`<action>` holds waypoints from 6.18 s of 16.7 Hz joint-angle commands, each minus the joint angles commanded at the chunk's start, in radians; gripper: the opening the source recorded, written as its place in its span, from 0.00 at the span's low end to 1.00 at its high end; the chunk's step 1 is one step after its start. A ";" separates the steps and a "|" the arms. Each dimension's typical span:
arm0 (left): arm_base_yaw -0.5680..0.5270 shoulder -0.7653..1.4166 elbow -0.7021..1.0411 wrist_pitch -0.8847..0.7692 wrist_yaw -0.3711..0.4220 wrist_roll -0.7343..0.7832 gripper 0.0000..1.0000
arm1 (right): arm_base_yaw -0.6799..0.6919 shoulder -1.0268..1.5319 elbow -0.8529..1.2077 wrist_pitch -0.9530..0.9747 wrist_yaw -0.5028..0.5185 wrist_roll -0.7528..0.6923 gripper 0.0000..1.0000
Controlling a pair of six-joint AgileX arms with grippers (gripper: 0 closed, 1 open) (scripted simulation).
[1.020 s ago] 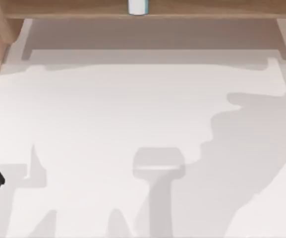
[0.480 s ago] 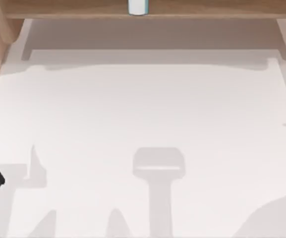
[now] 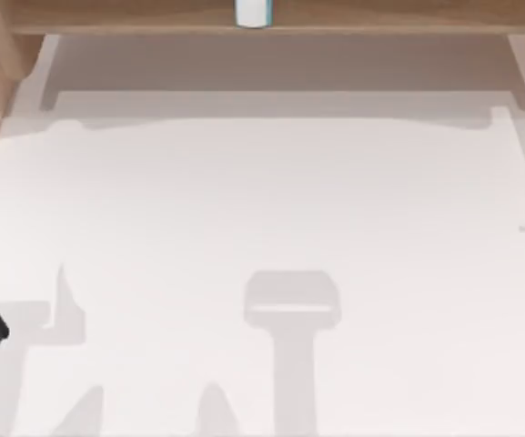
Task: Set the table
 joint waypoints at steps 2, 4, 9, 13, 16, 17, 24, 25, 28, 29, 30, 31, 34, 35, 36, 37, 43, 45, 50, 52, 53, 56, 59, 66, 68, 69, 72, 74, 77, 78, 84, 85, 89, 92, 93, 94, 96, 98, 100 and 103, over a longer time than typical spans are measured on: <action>0.000 0.000 0.000 0.000 0.000 0.000 1.00 | -0.016 -0.007 -0.038 0.029 0.022 -0.030 0.00; 0.000 0.000 0.000 0.000 0.000 0.000 1.00 | -0.021 -0.009 -0.049 0.038 0.030 -0.039 0.00; 0.000 0.000 0.000 0.000 0.000 0.000 1.00 | -0.016 -0.007 -0.047 0.036 0.028 -0.037 0.00; 0.000 0.000 0.000 0.000 0.000 0.000 1.00 | -0.052 -0.018 -0.035 -0.014 0.035 -0.032 0.00; 0.000 0.000 0.000 0.000 0.000 0.000 1.00 | -0.093 -0.052 -0.031 -0.068 0.054 -0.014 0.00; 0.000 0.000 0.000 0.000 0.000 0.000 1.00 | -0.105 -0.066 -0.031 -0.082 0.062 -0.007 0.00; 0.000 0.000 0.000 0.000 0.000 0.000 1.00 | -0.133 -0.139 -0.050 -0.113 0.091 0.029 0.00; 0.000 0.000 0.000 0.000 0.000 0.000 1.00 | -0.132 -0.144 -0.053 -0.110 0.092 0.031 0.00; 0.000 0.000 0.000 0.000 0.000 0.000 1.00 | -0.130 -0.151 -0.066 -0.102 0.096 0.040 0.00; 0.000 0.000 0.000 0.000 0.000 0.000 1.00 | -0.129 -0.150 -0.071 -0.098 0.097 0.041 0.00; 0.000 0.000 0.000 0.000 0.000 0.000 1.00 | -0.126 -0.147 -0.075 -0.094 0.098 0.042 0.00; 0.000 0.000 0.000 0.000 0.000 0.000 1.00 | -0.124 -0.141 -0.079 -0.089 0.097 0.042 0.00; 0.000 0.000 0.000 0.000 0.000 0.000 1.00 | -0.107 -0.110 -0.083 -0.064 0.085 0.030 0.00; 0.000 0.000 0.000 0.000 0.000 0.000 1.00 | -0.097 -0.095 -0.081 -0.051 0.078 0.022 0.00; 0.000 0.000 0.000 0.000 0.000 0.000 1.00 | -0.086 -0.080 -0.076 -0.034 0.069 0.012 0.00; 0.000 0.000 0.000 0.000 0.000 0.000 1.00 | -0.073 -0.064 -0.070 -0.016 0.059 0.001 0.00; 0.000 0.000 0.000 0.000 0.000 0.000 1.00 | -0.018 0.010 -0.068 0.077 0.030 -0.036 0.00; 0.000 0.000 0.000 0.000 0.000 0.000 1.00 | -0.018 0.010 -0.068 0.077 0.030 -0.036 0.00; 0.000 0.000 0.000 0.000 0.000 0.000 1.00 | -0.018 0.010 -0.068 0.077 0.030 -0.036 0.15; 0.000 0.000 0.000 0.000 0.000 0.000 1.00 | -0.018 0.010 -0.068 0.077 0.030 -0.036 0.30; 0.000 0.000 0.000 0.000 0.000 0.000 1.00 | -0.018 0.010 -0.068 0.077 0.030 -0.036 0.38; 0.000 0.000 0.000 0.000 0.000 0.000 1.00 | -0.018 0.010 -0.068 0.077 0.030 -0.036 0.60; 0.000 0.000 0.000 0.000 0.000 0.000 1.00 | -0.018 0.010 -0.068 0.077 0.030 -0.036 0.83; 0.000 0.000 0.000 0.000 0.000 0.000 1.00 | -0.018 0.010 -0.068 0.077 0.030 -0.036 1.00; 0.000 0.000 0.000 0.000 0.000 0.000 1.00 | -0.018 0.010 -0.068 0.077 0.030 -0.036 1.00; 0.000 0.000 0.000 0.000 0.000 0.000 1.00 | -0.018 0.010 -0.068 0.077 0.030 -0.036 1.00; 0.000 0.000 0.000 0.000 0.000 0.000 1.00 | -0.019 0.006 -0.067 0.085 0.028 -0.039 1.00; 0.000 0.000 0.000 0.000 0.000 0.000 1.00 | -0.013 -0.008 -0.070 0.124 0.018 -0.053 1.00; 0.000 0.000 0.000 0.000 0.000 0.000 1.00 | -0.004 -0.030 -0.097 0.242 -0.011 -0.092 1.00; 0.000 0.000 0.000 0.000 0.000 0.000 1.00 | -0.002 -0.036 -0.111 0.294 -0.023 -0.107 1.00; 0.000 0.000 0.000 0.000 0.000 0.000 1.00 | -0.006 -0.056 -0.245 0.707 -0.117 -0.225 1.00; 0.000 0.000 0.000 0.000 0.000 0.000 1.00 | -0.010 -0.056 -0.273 0.789 -0.136 -0.247 1.00; 0.000 0.000 0.000 0.000 0.000 0.000 1.00 | -0.027 -0.040 -0.395 1.139 -0.222 -0.347 1.00; 0.000 0.000 0.000 0.000 0.000 0.000 1.00 | -0.037 -0.012 -0.488 1.411 -0.294 -0.428 1.00; 0.000 0.000 0.000 0.000 0.000 0.000 1.00 | -0.040 0.000 -0.518 1.501 -0.319 -0.456 1.00; 0.000 0.000 0.000 0.000 0.000 0.000 1.00 | -0.041 0.014 -0.548 1.590 -0.345 -0.485 1.00; 0.000 0.000 0.000 0.000 0.000 0.000 1.00 | -0.041 0.045 -0.601 1.763 -0.395 -0.542 1.00; 0.000 0.000 0.000 0.000 0.000 0.000 1.00 | -0.036 0.079 -0.648 1.926 -0.443 -0.599 1.00; 0.000 0.000 0.000 0.000 0.000 0.000 1.00 | -0.025 0.116 -0.685 2.075 -0.489 -0.654 1.00; 0.000 0.000 0.000 0.000 0.000 0.000 1.00 | -0.001 0.168 -0.721 2.265 -0.547 -0.730 1.00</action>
